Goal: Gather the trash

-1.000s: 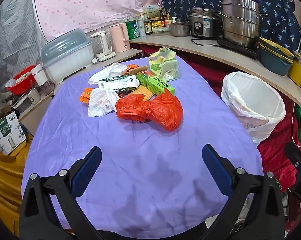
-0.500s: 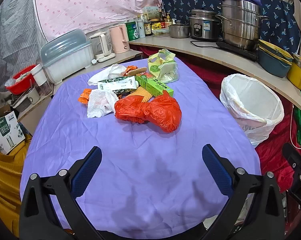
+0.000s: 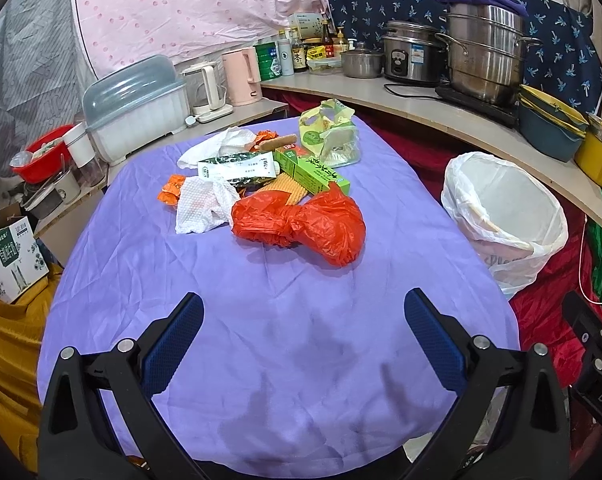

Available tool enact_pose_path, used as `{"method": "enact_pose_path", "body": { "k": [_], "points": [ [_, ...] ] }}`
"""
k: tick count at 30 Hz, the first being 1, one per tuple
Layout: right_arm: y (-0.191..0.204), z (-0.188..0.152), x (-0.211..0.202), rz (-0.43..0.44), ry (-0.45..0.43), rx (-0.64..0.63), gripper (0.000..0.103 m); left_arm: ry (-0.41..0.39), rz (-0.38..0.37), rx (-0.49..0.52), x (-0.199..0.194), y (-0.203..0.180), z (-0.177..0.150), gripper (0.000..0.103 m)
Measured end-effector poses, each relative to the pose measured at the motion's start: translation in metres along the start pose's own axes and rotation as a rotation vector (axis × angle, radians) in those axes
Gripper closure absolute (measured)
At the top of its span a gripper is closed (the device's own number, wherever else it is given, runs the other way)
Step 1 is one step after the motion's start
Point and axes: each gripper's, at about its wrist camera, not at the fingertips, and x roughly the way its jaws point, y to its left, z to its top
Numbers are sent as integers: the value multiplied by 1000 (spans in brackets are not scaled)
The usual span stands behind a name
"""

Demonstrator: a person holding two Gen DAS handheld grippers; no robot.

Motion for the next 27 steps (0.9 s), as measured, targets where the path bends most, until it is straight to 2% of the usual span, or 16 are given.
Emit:
{"method": "enact_pose_path", "body": {
  "k": [27],
  "points": [
    [9,3,1,4,-5,-20,7,-6,-2,-8,3,4,2,7]
  ]
}}
